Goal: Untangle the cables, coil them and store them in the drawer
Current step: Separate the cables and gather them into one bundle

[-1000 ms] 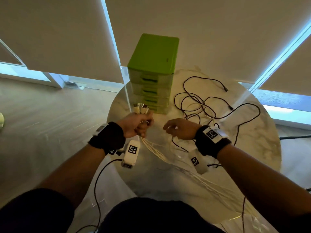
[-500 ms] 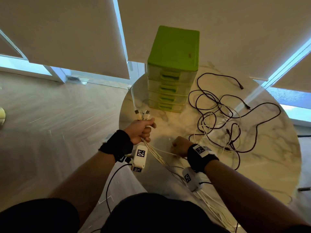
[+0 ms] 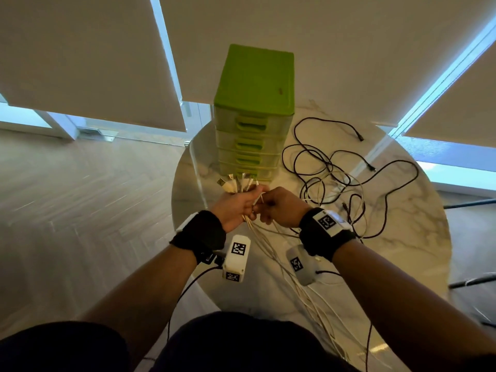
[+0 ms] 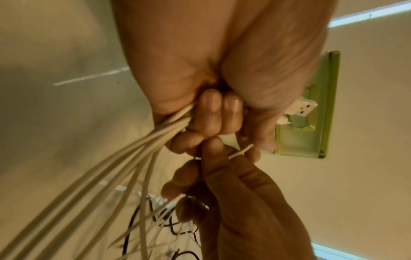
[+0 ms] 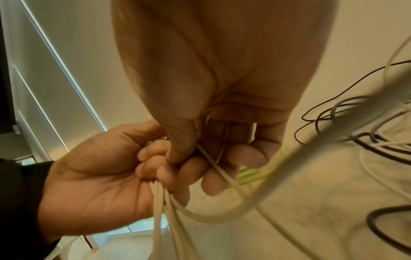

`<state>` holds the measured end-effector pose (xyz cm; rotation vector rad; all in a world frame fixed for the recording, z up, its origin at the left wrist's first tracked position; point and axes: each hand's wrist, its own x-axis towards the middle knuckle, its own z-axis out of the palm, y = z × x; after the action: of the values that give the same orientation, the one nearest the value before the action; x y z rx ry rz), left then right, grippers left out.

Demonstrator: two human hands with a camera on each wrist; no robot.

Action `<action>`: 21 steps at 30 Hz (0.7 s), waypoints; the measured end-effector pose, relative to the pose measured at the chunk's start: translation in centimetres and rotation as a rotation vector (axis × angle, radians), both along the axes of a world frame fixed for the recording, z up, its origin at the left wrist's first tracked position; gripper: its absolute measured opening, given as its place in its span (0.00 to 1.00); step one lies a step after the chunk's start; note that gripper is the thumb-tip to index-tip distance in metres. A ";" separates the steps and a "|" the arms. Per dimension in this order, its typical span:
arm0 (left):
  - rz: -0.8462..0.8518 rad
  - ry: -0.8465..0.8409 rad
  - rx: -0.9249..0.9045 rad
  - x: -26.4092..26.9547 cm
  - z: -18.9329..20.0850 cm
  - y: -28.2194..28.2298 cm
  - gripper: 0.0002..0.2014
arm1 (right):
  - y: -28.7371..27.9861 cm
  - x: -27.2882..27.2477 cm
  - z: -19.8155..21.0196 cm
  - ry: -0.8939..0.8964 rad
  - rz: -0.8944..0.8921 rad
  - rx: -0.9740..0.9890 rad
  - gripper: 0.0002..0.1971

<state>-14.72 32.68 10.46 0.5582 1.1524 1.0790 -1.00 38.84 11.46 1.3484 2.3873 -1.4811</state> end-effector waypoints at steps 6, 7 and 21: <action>0.175 -0.207 0.016 0.3 -0.2 0.0 0.11 | 0.7 2.5 0.5 0.012 0.027 -0.025 0.09; 0.211 -0.269 0.011 0.2 -0.4 0.0 0.11 | 0.7 3.3 0.5 0.013 0.009 -0.044 0.09; 0.603 -0.567 0.054 -0.4 0.1 1.9 0.12 | 5.2 17.2 0.5 -0.401 -0.227 0.293 0.12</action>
<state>-15.07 34.57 10.58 -0.0868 0.7943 1.6545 16.17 44.03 12.01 1.8243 2.3035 -0.8011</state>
